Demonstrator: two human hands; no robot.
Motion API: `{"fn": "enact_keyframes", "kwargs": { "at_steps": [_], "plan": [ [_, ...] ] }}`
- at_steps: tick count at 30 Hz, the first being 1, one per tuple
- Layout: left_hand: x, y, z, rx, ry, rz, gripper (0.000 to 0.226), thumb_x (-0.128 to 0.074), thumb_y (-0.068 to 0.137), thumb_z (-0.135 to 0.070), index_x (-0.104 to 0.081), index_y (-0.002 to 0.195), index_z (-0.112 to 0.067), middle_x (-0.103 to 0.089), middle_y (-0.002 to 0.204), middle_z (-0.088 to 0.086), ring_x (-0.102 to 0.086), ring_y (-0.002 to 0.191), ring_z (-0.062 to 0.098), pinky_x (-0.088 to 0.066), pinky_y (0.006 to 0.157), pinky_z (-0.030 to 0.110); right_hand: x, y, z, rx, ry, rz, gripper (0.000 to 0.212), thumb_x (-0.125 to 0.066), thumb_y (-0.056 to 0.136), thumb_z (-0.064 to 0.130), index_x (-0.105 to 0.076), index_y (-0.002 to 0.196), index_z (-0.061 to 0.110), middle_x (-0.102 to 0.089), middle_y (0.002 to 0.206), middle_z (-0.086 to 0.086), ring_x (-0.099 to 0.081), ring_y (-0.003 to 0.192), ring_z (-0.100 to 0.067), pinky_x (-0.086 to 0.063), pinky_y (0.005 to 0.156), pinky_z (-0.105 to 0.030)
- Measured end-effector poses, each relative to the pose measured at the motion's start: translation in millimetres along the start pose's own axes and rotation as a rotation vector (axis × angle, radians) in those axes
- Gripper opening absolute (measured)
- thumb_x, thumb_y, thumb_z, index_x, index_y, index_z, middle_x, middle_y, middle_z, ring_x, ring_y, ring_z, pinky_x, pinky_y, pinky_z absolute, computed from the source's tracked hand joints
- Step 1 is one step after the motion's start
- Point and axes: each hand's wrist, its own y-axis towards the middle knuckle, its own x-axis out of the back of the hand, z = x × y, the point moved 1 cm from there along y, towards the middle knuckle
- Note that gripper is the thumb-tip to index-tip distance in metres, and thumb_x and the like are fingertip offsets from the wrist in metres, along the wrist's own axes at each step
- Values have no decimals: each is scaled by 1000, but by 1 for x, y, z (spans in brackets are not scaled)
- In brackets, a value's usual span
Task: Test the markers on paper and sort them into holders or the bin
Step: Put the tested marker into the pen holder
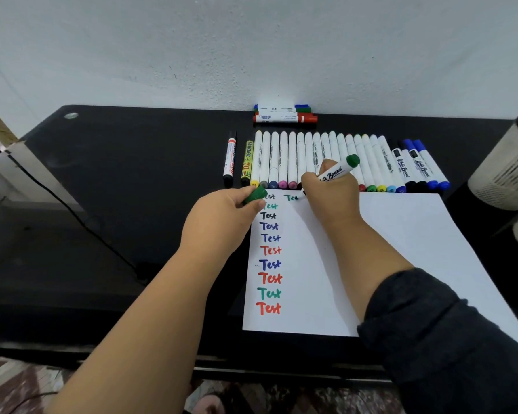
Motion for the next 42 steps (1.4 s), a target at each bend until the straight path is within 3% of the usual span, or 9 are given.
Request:
{"fn": "enact_keyframes", "kwargs": {
  "at_steps": [4,10,17,20,27,31,33,36,42],
  "plan": [
    [-1,1,1,10,1,2,41,-52,92,-45,-50,132,-39,-64,109,-11,-41,58,4,-35,50,20,1,0,0,-8,20,-17,36,-49,81,5,-25,58,18,-27,53,5,-26,48,-10,-25,48,-23],
    [-1,1,1,1,-14,11,42,-53,91,-45,-50,132,-39,-62,116,-12,-52,75,5,-41,56,20,1,0,-1,-5,22,-62,34,-48,81,5,-25,59,18,-28,54,5,-27,51,-13,-25,50,-25],
    [1,-1,-1,-9,-6,23,41,-53,92,-44,-49,133,-39,-64,111,-12,-49,66,5,-35,51,19,1,1,-1,-13,14,-43,35,-49,81,6,-25,59,19,-28,54,5,-26,50,-11,-25,50,-24],
    [1,-2,-1,-10,-11,19,41,-53,92,-44,-51,132,-38,-64,114,-11,-61,86,15,-38,53,19,2,1,0,-57,45,-44,34,-49,82,6,-28,59,20,-31,55,6,-29,48,-9,-27,47,-20],
    [2,-4,-1,24,-90,71,40,-57,90,-42,-54,129,-37,-62,116,-14,-56,83,3,-45,62,20,9,1,11,-241,185,-59,30,-49,82,7,-32,60,19,-36,55,4,-33,48,-11,-29,47,-21],
    [3,-11,-5,67,-228,134,39,-62,87,-38,-57,126,-35,-53,84,-27,-53,74,-6,-43,57,14,19,-3,23,-334,285,-18,22,-52,83,8,-41,66,18,-44,54,3,-35,49,-12,-27,45,-21],
    [3,-14,-7,75,-303,174,38,-65,86,-37,-60,123,-34,-53,83,-28,-51,71,-9,-39,51,9,25,-9,30,-342,371,13,23,-52,84,6,-42,68,19,-43,45,5,-31,43,-10,-23,40,-18],
    [2,-19,-8,65,-389,218,36,-69,82,-35,-64,118,-31,-64,103,-20,-51,79,-9,-34,60,9,31,-22,37,-321,445,68,25,-52,84,4,-40,68,20,-38,43,5,-28,34,-7,-20,36,-16],
    [0,-29,-15,53,-445,267,28,-71,80,-33,-69,108,-31,-65,84,-26,-55,70,-16,-37,53,4,42,-41,39,-290,442,61,27,-52,83,4,-38,66,20,-35,39,9,-27,35,-8,-20,39,-17]
  ]
}}
